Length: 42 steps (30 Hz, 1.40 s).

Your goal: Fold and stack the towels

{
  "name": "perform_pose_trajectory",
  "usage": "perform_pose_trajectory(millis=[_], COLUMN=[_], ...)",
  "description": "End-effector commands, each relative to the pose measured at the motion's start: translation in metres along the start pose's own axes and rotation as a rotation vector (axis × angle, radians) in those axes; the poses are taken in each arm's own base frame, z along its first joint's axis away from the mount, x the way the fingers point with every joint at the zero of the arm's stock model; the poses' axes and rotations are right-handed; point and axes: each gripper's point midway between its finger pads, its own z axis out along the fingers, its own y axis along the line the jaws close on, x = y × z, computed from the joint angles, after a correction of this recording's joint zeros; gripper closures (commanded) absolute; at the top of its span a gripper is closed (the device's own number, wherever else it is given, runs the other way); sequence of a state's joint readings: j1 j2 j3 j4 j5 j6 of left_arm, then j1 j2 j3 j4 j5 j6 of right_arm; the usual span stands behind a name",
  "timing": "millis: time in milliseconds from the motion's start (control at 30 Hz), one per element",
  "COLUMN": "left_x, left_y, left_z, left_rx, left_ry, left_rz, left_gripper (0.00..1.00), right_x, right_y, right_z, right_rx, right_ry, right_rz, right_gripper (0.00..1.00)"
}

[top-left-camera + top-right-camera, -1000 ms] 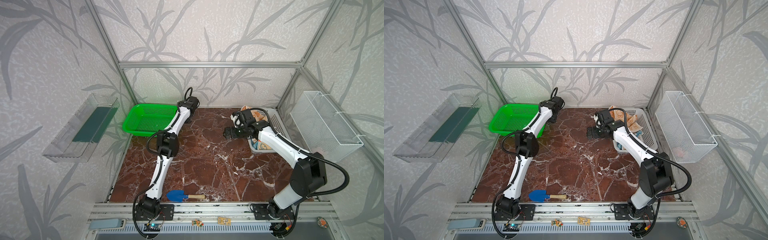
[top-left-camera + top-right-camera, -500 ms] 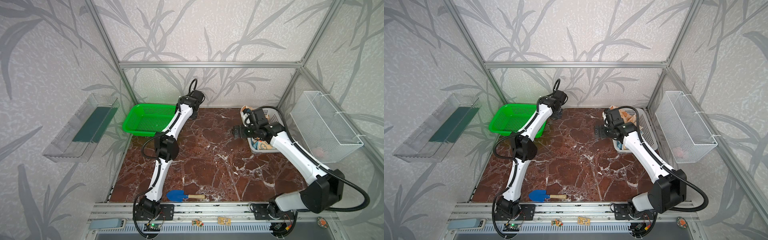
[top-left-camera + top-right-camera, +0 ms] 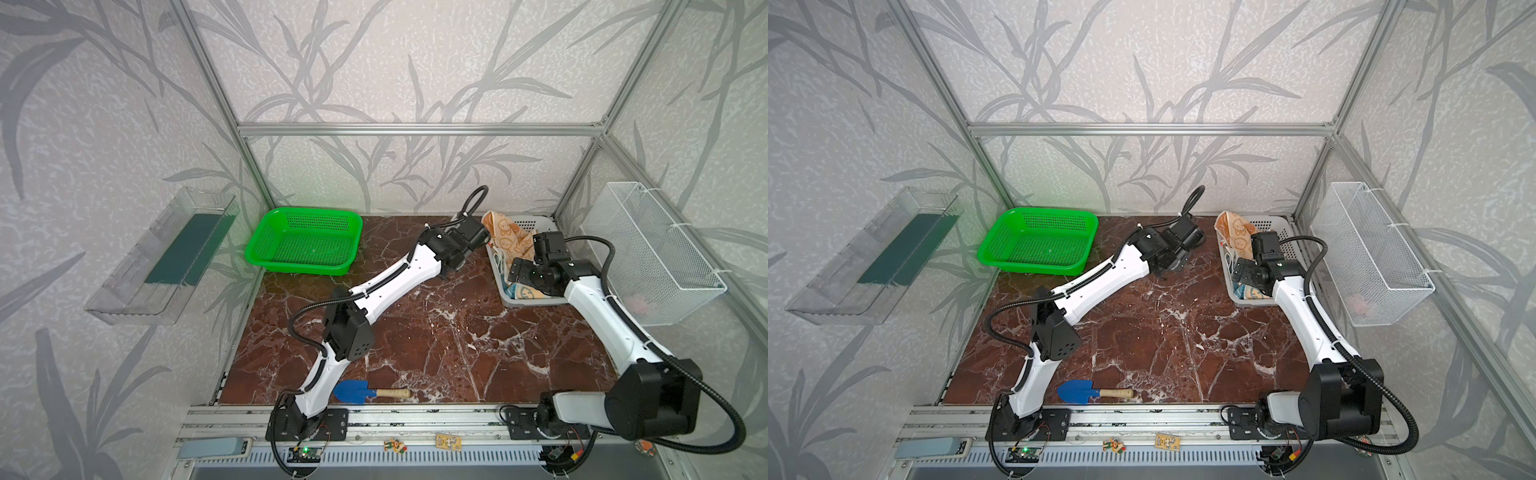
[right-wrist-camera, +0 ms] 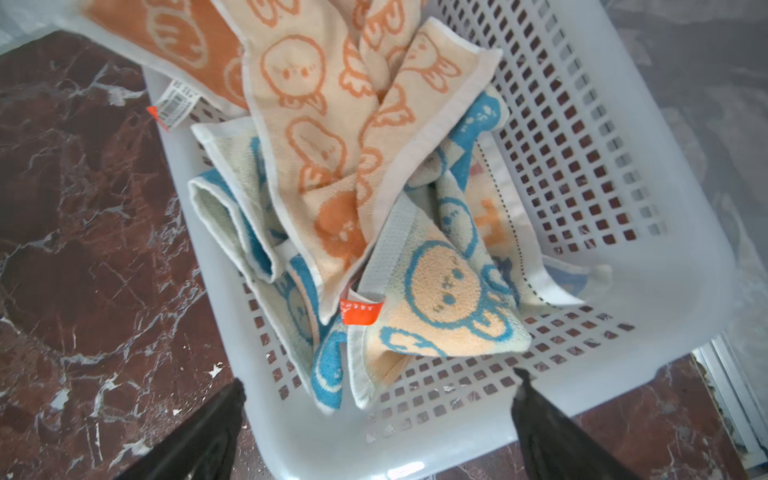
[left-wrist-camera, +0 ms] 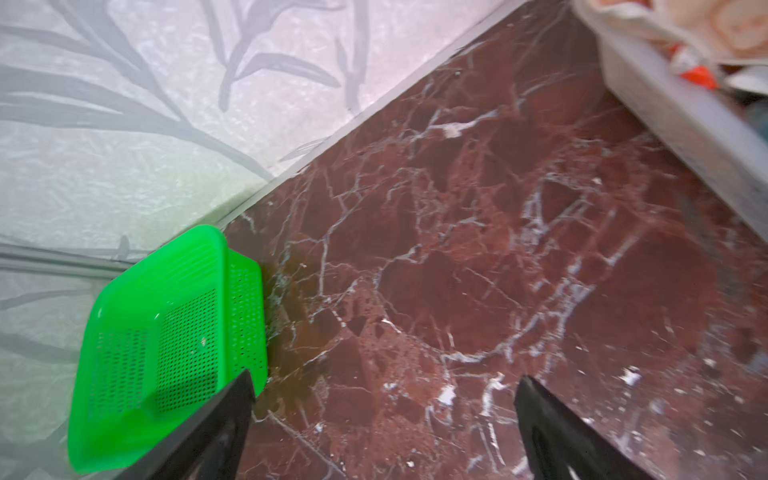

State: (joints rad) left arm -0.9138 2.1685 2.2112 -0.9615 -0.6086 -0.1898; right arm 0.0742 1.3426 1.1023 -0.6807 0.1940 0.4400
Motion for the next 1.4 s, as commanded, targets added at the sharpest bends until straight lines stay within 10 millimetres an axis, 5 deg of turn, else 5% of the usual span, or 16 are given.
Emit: perform_pose_trajectory(millis=[0,500,733,1100,1233,1367], left_x=[-0.012,-0.004,-0.014,0.001,0.005,0.009], left_y=[-0.002,-0.051,-0.066,-0.069,-0.073,-0.077], left_z=[-0.017,-0.054,-0.064,-0.076,-0.075,-0.073], left_rx=[0.045,0.169,0.253,0.176,0.201,0.218], left_ry=[-0.095,-0.28,-0.363,-0.473,-0.455,-0.438], left_rz=[-0.047,-0.04,-0.084,-0.022,-0.014,-0.005], left_gripper=[0.01,0.01,0.01,0.01,0.01,0.01], right_x=[0.0,0.004,0.001,0.005,0.007,0.006], right_y=[-0.012,-0.015,-0.011,-0.005,-0.003,0.0], right_z=[0.013,0.062,0.063,0.065,0.063,0.059], right_rx=[0.051,0.062,0.043,-0.017,-0.04,-0.059], right_ry=[-0.01,0.084,0.1,0.101,0.098,0.093], right_rz=[0.075,0.134,0.135,0.151,0.153,0.149], right_gripper=[0.01,0.18,0.47,0.92,0.99,0.96])
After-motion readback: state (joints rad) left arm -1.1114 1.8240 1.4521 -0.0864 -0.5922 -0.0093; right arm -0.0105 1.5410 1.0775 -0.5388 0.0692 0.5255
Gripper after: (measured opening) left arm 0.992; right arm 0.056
